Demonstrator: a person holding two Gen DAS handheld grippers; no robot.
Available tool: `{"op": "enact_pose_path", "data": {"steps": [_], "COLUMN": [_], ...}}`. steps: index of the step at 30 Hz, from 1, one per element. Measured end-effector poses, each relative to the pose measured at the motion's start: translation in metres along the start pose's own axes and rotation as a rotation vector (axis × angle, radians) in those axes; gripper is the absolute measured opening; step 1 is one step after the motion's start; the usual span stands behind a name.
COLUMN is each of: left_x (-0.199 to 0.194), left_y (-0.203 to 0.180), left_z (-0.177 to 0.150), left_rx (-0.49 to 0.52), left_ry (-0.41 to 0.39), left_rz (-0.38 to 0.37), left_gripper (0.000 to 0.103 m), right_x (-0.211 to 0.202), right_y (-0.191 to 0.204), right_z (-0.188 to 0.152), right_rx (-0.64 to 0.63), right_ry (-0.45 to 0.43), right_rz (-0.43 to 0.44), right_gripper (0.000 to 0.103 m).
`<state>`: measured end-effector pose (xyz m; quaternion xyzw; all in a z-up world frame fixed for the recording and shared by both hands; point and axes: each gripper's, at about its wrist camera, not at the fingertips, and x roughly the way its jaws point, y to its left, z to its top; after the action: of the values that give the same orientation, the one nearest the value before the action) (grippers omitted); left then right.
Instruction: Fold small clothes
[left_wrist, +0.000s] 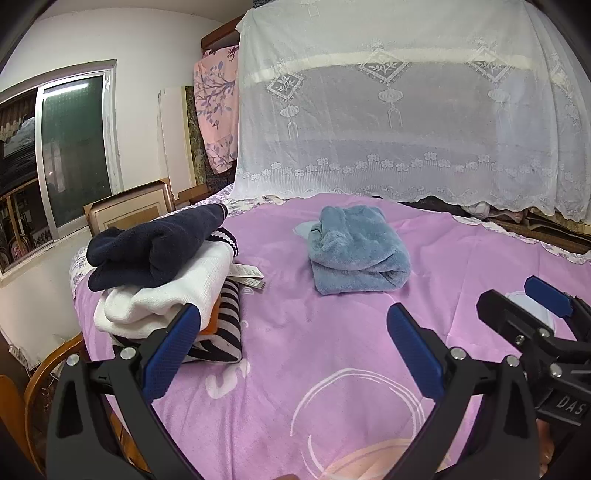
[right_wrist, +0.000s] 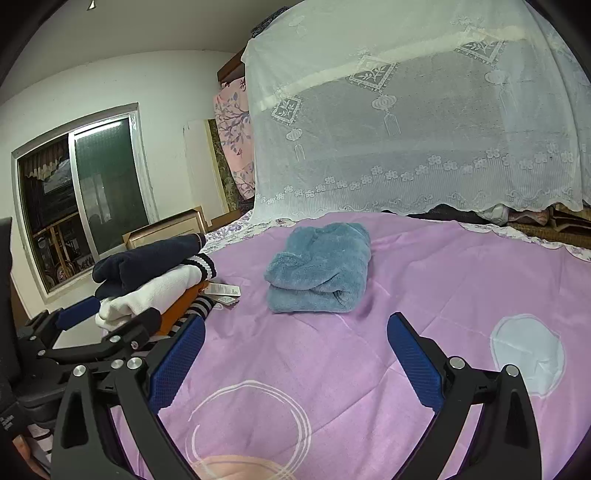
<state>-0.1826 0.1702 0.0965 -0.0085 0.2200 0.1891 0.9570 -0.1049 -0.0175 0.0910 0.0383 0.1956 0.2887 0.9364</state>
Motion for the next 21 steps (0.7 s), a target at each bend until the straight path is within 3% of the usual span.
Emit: {"op": "enact_pose_path", "data": {"steps": [21], "left_x": [0.0011], "left_y": [-0.0005], "left_z": [-0.0016], "left_rx": [-0.002], "left_ry": [0.004], "left_rz": [-0.004], "left_gripper": [0.099], "right_x": [-0.0032], "right_y": [0.0019], "right_z": [-0.0013], "right_rx": [-0.005], "right_ry": [-0.013], "right_rz": [0.009], "right_gripper": [0.099]}}
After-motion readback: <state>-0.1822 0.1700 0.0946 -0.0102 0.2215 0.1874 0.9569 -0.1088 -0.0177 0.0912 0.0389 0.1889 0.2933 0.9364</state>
